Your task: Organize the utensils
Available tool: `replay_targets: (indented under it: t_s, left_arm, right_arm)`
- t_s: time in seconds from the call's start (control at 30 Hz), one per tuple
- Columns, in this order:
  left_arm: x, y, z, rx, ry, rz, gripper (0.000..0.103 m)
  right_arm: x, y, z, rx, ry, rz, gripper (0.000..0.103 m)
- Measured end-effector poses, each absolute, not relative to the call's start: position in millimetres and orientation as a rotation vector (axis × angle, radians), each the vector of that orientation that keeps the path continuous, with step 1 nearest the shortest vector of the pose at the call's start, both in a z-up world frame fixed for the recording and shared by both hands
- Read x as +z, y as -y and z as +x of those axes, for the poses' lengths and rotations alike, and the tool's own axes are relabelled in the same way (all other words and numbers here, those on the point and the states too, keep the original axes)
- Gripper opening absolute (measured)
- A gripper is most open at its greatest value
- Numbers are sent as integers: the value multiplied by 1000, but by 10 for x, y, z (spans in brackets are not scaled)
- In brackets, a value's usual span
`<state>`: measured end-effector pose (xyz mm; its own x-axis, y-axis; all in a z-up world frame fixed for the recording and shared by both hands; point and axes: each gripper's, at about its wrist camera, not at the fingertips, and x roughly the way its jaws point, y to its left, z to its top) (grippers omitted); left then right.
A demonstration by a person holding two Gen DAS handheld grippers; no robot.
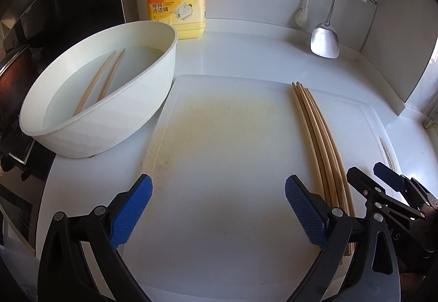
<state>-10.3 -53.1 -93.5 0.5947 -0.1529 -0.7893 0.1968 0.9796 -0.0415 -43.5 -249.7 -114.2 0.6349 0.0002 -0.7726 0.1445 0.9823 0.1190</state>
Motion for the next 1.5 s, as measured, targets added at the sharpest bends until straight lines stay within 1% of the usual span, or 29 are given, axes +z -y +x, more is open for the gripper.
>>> replay_targets:
  t_s: [0.33, 0.93, 1.5]
  left_arm:
    - [-951, 651, -107, -233, -914, 49, 96]
    - [-1132, 992, -95, -323, -952, 78, 96]
    - [-1222, 947, -80, -306, -967, 68, 97]
  right_arm:
    - [-1180, 2525, -448, -107, -874, 135, 63]
    - [-1164, 2769, -565, -101, -838, 194, 63]
    - [-1167, 2786, -616, -87, -821, 208, 63]
